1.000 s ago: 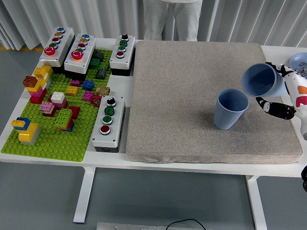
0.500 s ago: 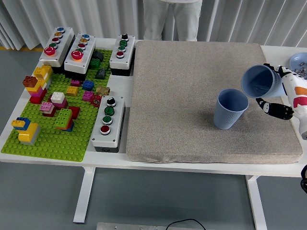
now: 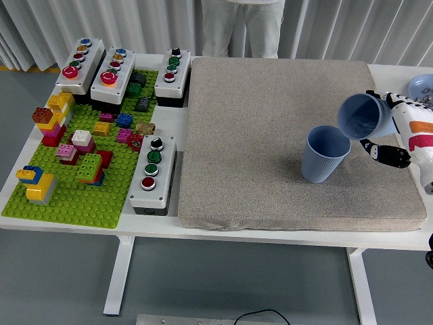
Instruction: Pick cup pour cup place
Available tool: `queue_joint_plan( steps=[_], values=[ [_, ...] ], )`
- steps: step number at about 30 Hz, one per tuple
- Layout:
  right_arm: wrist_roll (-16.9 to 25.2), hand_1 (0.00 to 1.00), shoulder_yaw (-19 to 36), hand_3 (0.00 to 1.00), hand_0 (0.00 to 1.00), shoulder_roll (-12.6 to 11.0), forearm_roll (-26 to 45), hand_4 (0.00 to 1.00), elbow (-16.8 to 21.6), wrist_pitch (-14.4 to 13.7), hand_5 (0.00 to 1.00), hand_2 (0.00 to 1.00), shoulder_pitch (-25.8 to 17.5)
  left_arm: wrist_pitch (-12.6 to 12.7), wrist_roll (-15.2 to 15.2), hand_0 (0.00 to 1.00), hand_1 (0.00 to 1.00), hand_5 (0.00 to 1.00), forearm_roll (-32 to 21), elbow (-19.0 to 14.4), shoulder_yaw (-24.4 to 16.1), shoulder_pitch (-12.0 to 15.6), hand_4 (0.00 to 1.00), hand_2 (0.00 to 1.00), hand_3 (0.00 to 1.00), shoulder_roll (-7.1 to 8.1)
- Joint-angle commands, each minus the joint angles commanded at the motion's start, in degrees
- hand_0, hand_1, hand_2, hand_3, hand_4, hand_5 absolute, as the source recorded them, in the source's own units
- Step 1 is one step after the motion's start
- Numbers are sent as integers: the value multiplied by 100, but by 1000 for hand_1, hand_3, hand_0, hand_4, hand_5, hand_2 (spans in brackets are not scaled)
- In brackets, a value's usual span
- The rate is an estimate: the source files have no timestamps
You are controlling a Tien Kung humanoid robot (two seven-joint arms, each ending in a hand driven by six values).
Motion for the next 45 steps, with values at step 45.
queue_joint_plan(
  steps=[45],
  values=[
    [-1027,660,-292,674,815,-243,-612,708,426,180,87,580,239,2,11,696,728,930,53,0,-61,-20,488,753,632,4]
  ],
)
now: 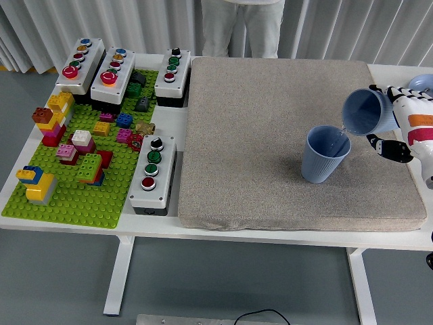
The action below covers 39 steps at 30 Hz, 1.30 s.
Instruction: Pick cup pour cup place
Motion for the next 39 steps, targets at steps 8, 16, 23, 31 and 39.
queue_joint_plan(
  steps=[8,16,23,31,39],
  values=[
    [-50,661,-32,674,822,-17,20,701,96,12,76,584,-4,0,4,696,729,930,12,0,-3,-4,486,753,632,1],
    [45,662,-108,674,823,21,121,699,107,-6,75,584,13,-2,2,696,729,930,-10,0,21,19,485,753,632,6],
    [77,662,-187,674,823,14,126,697,122,9,72,584,77,-3,-4,696,729,932,-38,0,54,16,485,753,633,11],
    [81,662,-310,674,824,-64,93,694,146,11,67,584,167,-2,-9,696,729,930,-37,0,52,14,486,754,634,13],
    [102,663,-451,674,830,-171,44,691,147,4,54,583,282,-2,-7,696,730,933,-32,0,51,-6,486,755,634,16]
  ],
)
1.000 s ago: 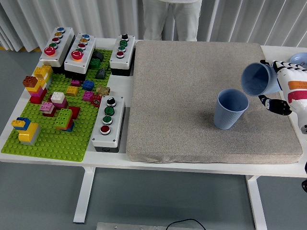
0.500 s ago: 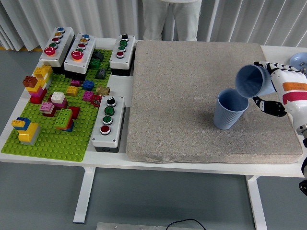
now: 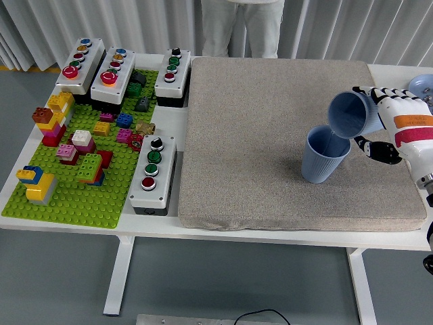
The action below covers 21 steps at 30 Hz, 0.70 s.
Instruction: Pick cup pour cup place
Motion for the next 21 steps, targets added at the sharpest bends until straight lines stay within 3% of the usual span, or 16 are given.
queue_joint_plan(
  steps=[21],
  values=[
    [89,666,-259,666,841,-154,-115,685,-37,-169,41,581,186,-1,-2,696,730,934,-3,0,-4,-8,487,754,635,3]
  ],
)
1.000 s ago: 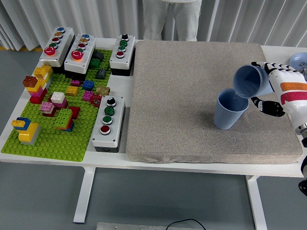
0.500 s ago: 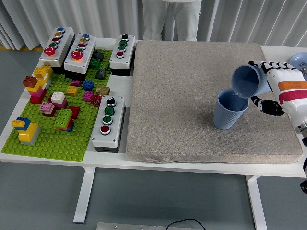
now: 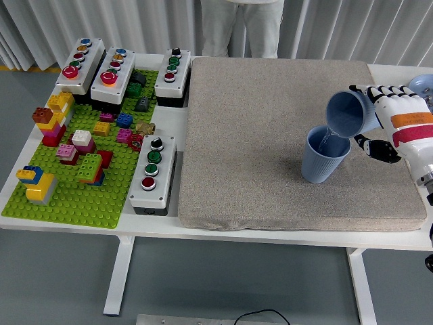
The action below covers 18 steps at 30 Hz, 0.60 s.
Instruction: Pick cup pour cup place
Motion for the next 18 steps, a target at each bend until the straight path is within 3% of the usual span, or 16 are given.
queue_joint_plan(
  steps=[18],
  values=[
    [113,667,-47,652,854,-66,-91,683,-21,-144,29,576,29,1,-1,696,731,936,13,0,-12,-15,487,756,635,3]
  ],
)
